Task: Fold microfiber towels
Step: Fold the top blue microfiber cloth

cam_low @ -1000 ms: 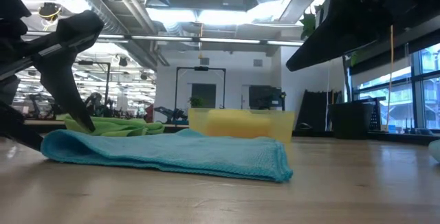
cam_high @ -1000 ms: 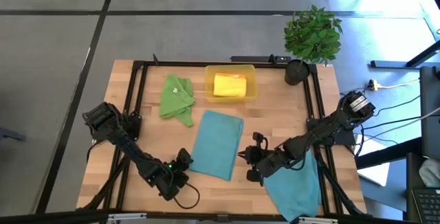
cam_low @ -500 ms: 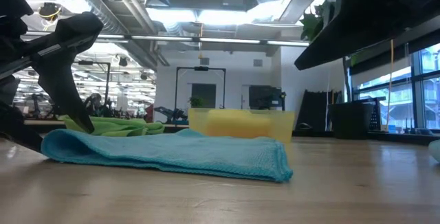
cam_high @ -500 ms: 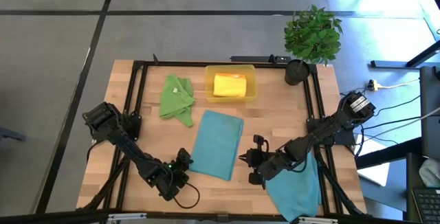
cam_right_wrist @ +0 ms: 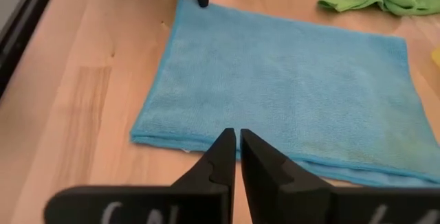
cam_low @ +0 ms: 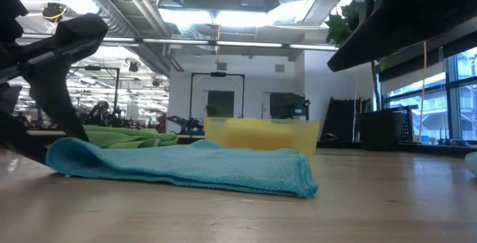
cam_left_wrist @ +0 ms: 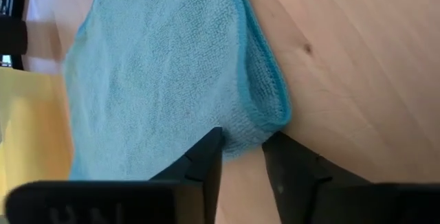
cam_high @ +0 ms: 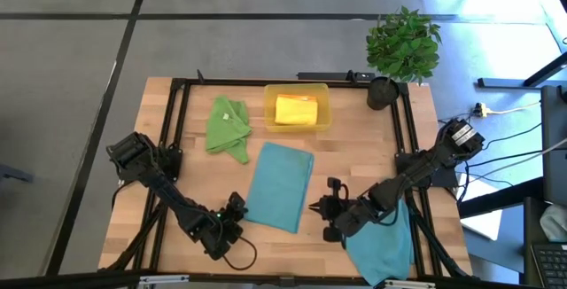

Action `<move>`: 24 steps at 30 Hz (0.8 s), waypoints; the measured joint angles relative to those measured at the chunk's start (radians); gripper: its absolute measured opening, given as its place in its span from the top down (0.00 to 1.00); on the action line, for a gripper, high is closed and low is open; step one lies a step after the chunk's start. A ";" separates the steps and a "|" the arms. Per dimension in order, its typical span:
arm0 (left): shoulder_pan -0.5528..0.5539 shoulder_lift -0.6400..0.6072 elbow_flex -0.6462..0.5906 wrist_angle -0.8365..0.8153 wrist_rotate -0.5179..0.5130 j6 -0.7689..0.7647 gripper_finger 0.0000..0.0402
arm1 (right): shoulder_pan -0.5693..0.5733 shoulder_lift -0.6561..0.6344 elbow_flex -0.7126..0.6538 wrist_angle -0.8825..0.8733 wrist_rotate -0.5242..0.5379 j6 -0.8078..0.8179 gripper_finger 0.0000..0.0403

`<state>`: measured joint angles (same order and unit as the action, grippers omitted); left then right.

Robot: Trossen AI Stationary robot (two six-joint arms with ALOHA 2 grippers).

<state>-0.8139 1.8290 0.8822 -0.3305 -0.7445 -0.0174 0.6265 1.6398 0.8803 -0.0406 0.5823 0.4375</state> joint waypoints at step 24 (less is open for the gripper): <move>0.045 -0.001 0.000 0.125 0.002 -0.139 1.00 | 0.038 0.256 -0.022 0.301 -0.037 -0.312 0.47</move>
<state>-0.7685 1.8282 0.8822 -0.2054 -0.7422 -0.1563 0.6645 1.8957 0.8581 0.2601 0.5449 0.1251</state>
